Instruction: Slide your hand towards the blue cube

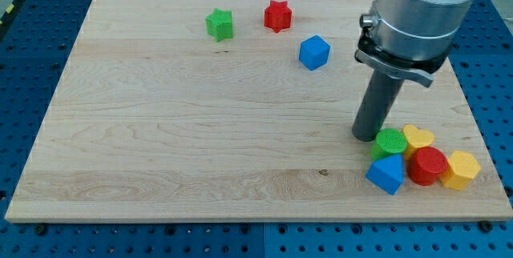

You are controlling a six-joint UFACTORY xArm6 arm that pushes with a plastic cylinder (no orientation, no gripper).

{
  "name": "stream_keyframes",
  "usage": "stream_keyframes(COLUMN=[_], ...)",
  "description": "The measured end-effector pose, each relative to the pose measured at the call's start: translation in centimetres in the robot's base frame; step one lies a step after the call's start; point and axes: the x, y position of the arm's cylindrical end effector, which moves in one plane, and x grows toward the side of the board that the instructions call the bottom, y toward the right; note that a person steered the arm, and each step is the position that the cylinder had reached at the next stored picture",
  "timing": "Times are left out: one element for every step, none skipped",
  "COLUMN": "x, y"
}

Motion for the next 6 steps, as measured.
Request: stream_keyframes(x=[-2.5,-7.8,-12.4,-13.0,-14.5,-18.2], y=[-1.6,-7.5,-14.2,-14.8,-14.5,-13.0])
